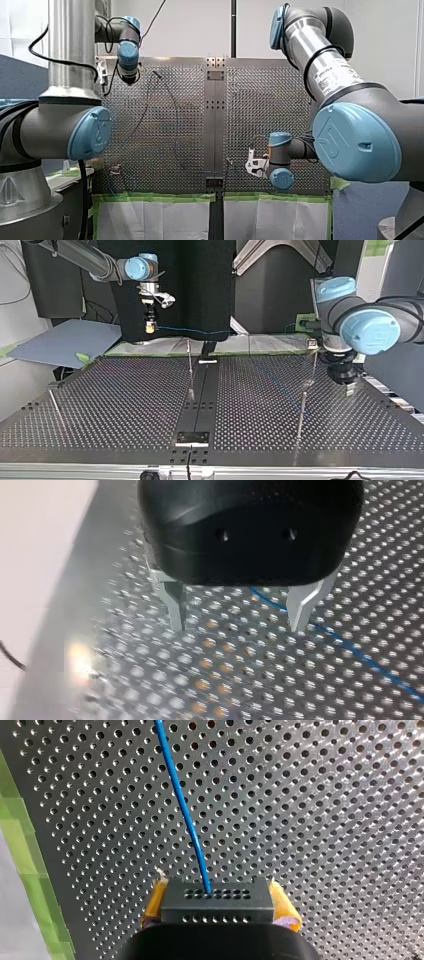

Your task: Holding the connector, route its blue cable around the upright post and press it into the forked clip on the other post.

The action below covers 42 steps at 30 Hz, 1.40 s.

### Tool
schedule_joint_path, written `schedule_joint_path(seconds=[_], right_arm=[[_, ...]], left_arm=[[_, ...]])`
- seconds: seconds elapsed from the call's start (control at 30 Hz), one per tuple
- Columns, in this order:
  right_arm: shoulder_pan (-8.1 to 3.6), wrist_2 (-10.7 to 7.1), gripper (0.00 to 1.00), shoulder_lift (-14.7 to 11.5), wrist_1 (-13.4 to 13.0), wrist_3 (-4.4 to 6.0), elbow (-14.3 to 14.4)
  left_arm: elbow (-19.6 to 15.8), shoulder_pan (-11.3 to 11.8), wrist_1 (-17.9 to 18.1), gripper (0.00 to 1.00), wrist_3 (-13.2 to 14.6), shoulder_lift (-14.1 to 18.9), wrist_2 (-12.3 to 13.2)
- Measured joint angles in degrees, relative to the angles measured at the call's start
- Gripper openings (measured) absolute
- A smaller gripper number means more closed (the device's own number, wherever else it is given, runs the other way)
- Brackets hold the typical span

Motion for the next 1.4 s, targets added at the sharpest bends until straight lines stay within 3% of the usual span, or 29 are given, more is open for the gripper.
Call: schedule_joint_path(seconds=[0.27, 0.6, 0.9, 1.1, 1.4], right_arm=[[0.21, -0.32, 0.00, 0.01, 0.24, -0.24, -0.05], [0.33, -0.29, 0.00, 0.02, 0.67, -0.61, -0.27], [0.38, -0.28, 0.00, 0.01, 0.80, -0.77, -0.31], [0.42, -0.34, 0.00, 0.01, 0.81, -0.80, -0.30], [0.43, -0.33, 0.00, 0.01, 0.75, -0.88, -0.34]], left_arm=[[3.50, -0.97, -3.49, 0.98, 3.49, 3.50, 0.43], [8.17, -4.13, -8.16, 0.98, 7.79, 8.17, 4.58], [12.32, -6.13, -12.30, 0.98, 8.58, 12.31, 8.33], [14.93, -7.80, -15.24, 0.98, 9.17, 14.54, 8.09], [12.27, -8.69, -19.76, 0.98, 9.52, 13.59, 7.10]])
